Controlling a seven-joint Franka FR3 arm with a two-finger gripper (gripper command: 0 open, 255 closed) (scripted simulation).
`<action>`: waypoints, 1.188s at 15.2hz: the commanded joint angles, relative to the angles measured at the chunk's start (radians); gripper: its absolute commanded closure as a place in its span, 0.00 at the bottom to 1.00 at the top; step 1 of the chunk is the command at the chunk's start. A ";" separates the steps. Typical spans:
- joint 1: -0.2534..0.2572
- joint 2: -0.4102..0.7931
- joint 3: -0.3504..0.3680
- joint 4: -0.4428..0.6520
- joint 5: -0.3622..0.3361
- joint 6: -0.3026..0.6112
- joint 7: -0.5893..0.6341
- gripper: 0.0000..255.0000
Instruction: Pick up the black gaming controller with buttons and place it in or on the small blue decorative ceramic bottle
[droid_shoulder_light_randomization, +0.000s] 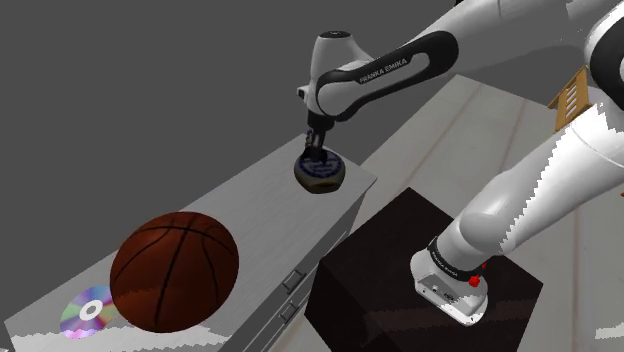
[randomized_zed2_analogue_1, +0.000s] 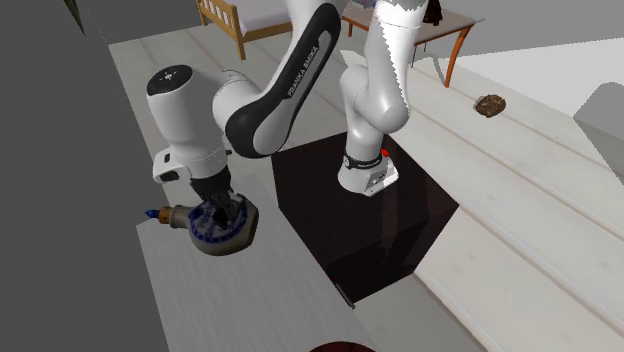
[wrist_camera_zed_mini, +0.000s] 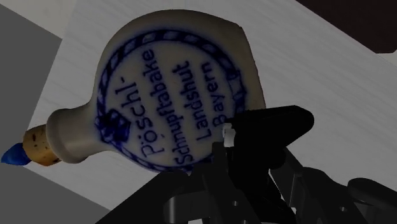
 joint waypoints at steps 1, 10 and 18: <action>-0.028 0.038 -0.030 0.043 -0.018 -0.008 -0.046 1.00; -0.089 0.166 -0.095 0.146 -0.054 0.012 -0.147 1.00; -0.088 0.238 -0.096 0.112 -0.070 0.118 -0.137 1.00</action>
